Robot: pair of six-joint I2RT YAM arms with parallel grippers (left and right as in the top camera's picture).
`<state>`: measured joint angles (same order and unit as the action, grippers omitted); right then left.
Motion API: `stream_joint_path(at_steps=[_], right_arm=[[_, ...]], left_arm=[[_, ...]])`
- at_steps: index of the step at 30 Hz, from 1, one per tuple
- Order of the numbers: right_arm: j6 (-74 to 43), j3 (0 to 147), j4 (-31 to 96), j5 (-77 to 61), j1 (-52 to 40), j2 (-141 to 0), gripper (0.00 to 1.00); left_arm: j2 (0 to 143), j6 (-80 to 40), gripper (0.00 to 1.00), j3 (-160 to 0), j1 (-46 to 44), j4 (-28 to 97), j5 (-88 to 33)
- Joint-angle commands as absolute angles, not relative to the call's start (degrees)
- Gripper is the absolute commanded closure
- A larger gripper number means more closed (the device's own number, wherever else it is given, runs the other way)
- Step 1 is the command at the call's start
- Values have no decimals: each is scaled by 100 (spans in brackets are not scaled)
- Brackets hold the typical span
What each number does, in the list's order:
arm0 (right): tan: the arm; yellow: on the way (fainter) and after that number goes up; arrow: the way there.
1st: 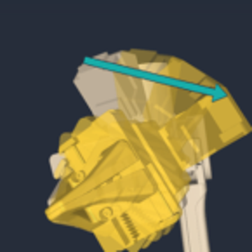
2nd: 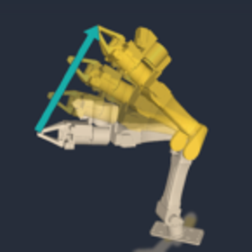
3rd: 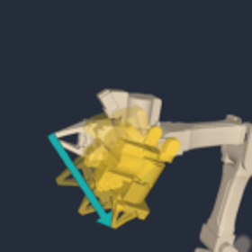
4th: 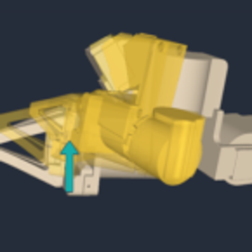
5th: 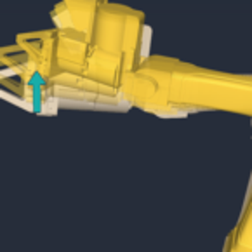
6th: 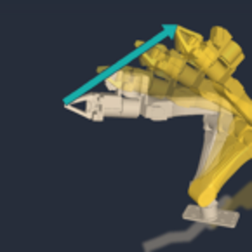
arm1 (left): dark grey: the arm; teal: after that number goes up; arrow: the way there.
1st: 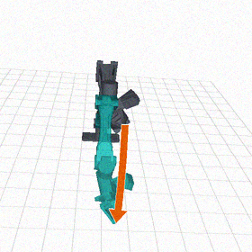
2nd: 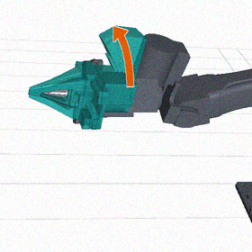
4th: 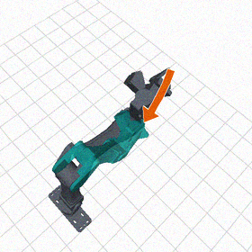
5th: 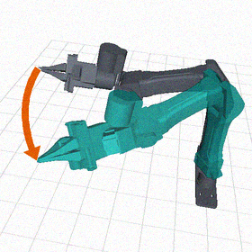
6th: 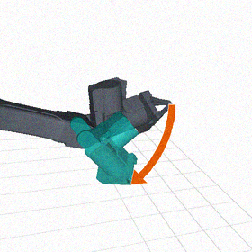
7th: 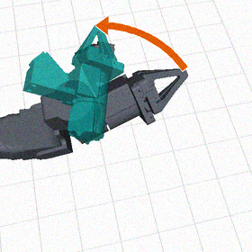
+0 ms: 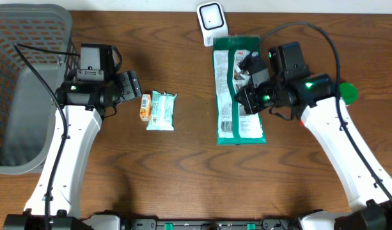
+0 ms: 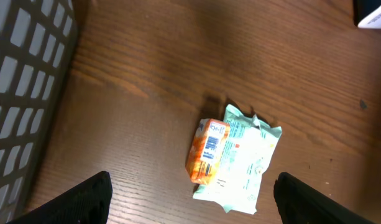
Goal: Scan the item barcode
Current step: 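Lift the gloves pack with the right gripper and retract the left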
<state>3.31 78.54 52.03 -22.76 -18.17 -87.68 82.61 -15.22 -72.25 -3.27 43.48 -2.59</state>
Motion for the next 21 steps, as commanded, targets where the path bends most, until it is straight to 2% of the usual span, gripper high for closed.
stream_joint_path(at_steps=[1,8,15,21], right_arm=[[733,8836,5695,-1739,-1957,-8698,99],[1024,10897,6768,-1201,-1988,-9100,99],[1444,14020,8099,69,-2213,-10582,99],[2187,14597,7588,1028,-2596,-11384,99]], left_arm=[[8278,-1529,16,-7299,-322,4368,-189],[8278,-1531,16,-7299,-322,4368,-189],[8278,-1531,16,-7299,-322,4368,-189],[8278,-1531,16,-7299,-322,4368,-189]])
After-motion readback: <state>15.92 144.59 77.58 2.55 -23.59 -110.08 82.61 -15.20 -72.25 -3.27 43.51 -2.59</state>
